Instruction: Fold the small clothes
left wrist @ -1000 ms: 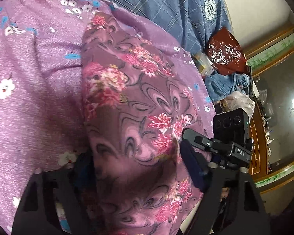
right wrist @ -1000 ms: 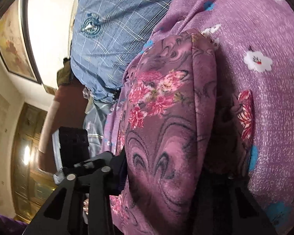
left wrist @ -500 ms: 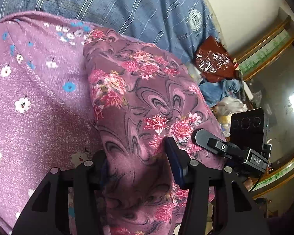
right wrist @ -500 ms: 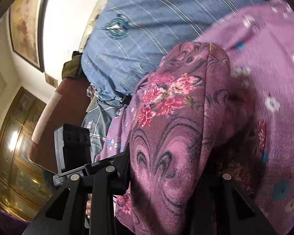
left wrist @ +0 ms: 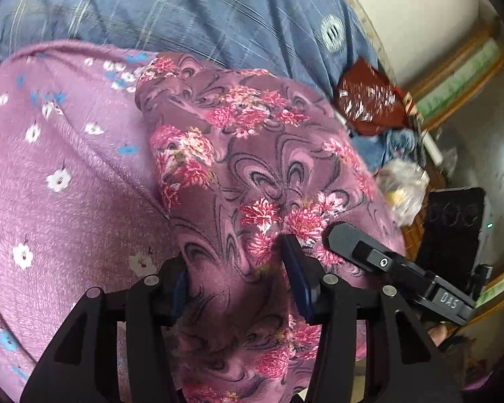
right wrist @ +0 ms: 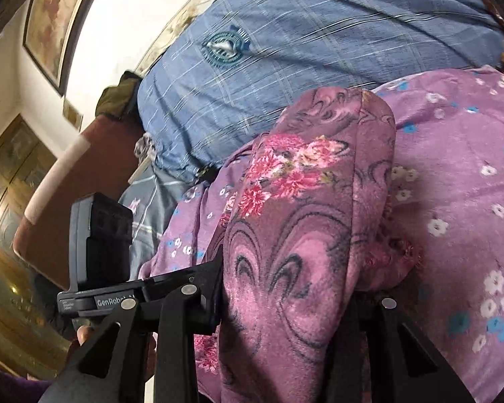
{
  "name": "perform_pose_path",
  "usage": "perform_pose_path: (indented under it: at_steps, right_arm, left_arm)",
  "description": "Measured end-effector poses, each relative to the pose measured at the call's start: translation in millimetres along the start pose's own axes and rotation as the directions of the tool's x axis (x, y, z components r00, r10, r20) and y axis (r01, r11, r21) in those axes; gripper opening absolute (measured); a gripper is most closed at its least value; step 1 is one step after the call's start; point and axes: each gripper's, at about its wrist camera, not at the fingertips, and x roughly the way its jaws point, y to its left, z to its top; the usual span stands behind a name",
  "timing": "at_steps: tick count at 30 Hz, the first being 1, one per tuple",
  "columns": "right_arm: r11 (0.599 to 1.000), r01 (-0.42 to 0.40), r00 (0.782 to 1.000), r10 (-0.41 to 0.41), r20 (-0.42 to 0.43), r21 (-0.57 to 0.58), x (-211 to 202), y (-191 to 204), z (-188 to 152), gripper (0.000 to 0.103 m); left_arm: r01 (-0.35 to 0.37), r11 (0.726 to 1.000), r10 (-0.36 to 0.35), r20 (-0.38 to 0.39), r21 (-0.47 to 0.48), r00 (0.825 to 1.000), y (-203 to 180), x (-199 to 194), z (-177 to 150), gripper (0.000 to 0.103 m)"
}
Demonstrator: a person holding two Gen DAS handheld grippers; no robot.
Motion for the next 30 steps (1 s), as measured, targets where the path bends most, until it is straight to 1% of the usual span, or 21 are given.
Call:
perform_pose_path:
  at_steps: [4,6,8,10,14,18,21,25,27,29,30]
  right_arm:
    - [0.999,0.04,0.999,-0.04,0.031,-0.03,-21,3,6,0.033]
    - [0.996,0.066,0.996,-0.063,0.055,-0.061,-31,9,8,0.033]
    - [0.992,0.086,0.993,-0.078,0.086,-0.088,-40,12,10,0.033]
    - [0.99,0.095,0.99,-0.083,0.112,-0.104,-50,13,12,0.033]
    - [0.989,0.116,0.982,-0.1,0.157,-0.095,-67,10,17,0.033]
    - [0.989,0.097,0.982,-0.077,0.174,-0.11,-76,15,20,0.033]
    - [0.985,0.08,0.981,-0.051,0.188,-0.15,-74,30,22,0.033]
    - [0.975,0.06,0.975,-0.01,0.224,-0.216,-69,60,26,0.033]
    - [0.97,0.038,0.971,0.021,0.238,-0.24,-66,75,29,0.033]
    - [0.964,0.017,0.97,0.049,0.239,-0.264,-62,93,35,0.033]
    - [0.961,0.004,0.971,0.063,0.232,-0.277,-59,101,37,0.033]
  left_arm:
    - [-0.046,0.999,0.046,-0.008,0.029,0.999,-24,1,5,0.048]
    - [-0.031,0.998,0.031,0.008,0.048,0.999,-33,-4,8,0.048]
    - [-0.077,0.993,0.076,0.014,0.087,0.997,-51,-7,12,0.048]
    - [-0.105,0.986,0.103,0.026,0.128,0.994,-68,-5,15,0.048]
    - [-0.102,0.981,0.096,0.043,0.163,0.994,-84,-4,18,0.048]
    - [-0.074,0.987,0.065,0.061,0.145,0.996,-78,-20,22,0.048]
    - [-0.087,0.987,0.074,0.099,0.136,0.992,-72,-39,25,0.048]
    - [-0.094,0.988,0.071,0.177,0.126,0.982,-63,-79,34,0.048]
    - [-0.095,0.987,0.063,0.231,0.131,0.971,-61,-107,41,0.048]
    - [-0.078,0.984,0.03,0.283,0.159,0.959,-64,-132,45,0.048]
    - [-0.085,0.98,0.025,0.313,0.178,0.949,-68,-146,47,0.047]
